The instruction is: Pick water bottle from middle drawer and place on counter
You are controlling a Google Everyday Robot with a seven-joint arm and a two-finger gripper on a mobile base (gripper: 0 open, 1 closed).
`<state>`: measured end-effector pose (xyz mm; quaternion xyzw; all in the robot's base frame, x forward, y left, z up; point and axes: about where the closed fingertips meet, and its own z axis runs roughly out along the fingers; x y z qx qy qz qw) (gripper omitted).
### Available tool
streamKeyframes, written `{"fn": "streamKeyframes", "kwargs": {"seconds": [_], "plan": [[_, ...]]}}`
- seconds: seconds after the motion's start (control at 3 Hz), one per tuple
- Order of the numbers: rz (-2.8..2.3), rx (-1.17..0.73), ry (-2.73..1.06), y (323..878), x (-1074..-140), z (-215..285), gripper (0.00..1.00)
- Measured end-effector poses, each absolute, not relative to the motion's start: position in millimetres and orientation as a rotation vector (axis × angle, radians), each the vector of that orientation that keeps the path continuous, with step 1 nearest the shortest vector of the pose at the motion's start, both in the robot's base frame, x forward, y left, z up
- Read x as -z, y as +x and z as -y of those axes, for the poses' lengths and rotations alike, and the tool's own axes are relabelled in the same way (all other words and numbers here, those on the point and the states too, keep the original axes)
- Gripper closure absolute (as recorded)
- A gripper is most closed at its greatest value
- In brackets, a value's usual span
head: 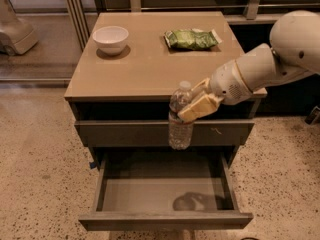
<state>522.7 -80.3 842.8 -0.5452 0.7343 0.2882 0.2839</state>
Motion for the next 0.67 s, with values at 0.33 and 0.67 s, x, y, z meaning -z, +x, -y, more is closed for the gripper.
{"fn": "streamKeyframes", "kwargs": {"seconds": [0.33,0.67], "plan": [[-1.927,-0.737,-1.444,535.8,-876.4,85.3,1.0],[-1.926,-0.741,-1.433,538.0,-875.6,85.5,1.0]]}}
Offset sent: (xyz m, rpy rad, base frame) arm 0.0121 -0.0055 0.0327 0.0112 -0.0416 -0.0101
